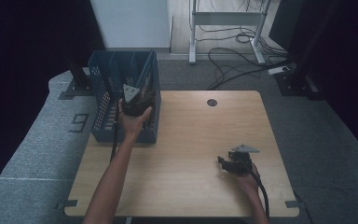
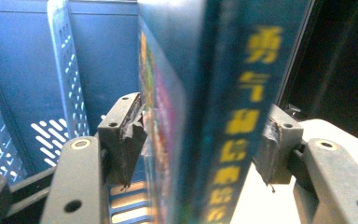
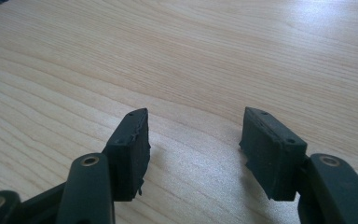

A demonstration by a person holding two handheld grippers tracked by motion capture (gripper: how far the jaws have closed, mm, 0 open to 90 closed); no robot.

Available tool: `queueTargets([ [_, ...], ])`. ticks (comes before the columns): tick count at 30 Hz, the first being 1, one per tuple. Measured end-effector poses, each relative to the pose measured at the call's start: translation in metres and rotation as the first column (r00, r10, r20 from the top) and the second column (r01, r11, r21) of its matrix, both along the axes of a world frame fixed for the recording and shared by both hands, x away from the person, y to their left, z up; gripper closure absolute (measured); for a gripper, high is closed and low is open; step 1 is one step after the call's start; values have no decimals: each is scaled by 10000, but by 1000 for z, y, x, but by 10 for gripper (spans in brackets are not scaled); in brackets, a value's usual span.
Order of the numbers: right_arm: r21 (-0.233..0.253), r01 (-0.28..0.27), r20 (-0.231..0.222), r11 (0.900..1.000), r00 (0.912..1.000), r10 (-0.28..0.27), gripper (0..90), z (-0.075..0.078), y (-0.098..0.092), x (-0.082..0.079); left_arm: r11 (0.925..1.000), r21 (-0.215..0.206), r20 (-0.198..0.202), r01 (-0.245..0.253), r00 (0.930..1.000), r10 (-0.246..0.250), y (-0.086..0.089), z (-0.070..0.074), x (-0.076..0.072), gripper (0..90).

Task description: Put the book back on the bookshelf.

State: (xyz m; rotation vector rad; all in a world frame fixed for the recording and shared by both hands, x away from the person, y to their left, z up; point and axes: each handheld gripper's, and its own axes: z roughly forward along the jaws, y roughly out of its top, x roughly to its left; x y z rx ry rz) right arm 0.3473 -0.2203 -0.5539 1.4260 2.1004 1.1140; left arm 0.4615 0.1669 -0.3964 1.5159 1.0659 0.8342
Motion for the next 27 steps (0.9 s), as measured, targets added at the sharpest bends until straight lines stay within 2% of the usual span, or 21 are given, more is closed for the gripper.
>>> queueTargets([
  [6,-12,3,3,10000,10000,-3,409,0,0,0,10000,-88,1,25,10000,-25,7,3,-3,375],
  [16,-123,-24,58,9999,10000,25,409,0,1,0,9996,175,-249,202,9995,-197,12,2,-13,321],
  [21,-161,-36,32,9999,10000,37,409,0,1,0,9987,343,-486,380,9982,-363,14,-1,-21,295],
  [27,-157,-27,27,9999,10000,28,409,0,1,0,9954,526,-967,796,9925,-743,16,-5,-33,257],
])
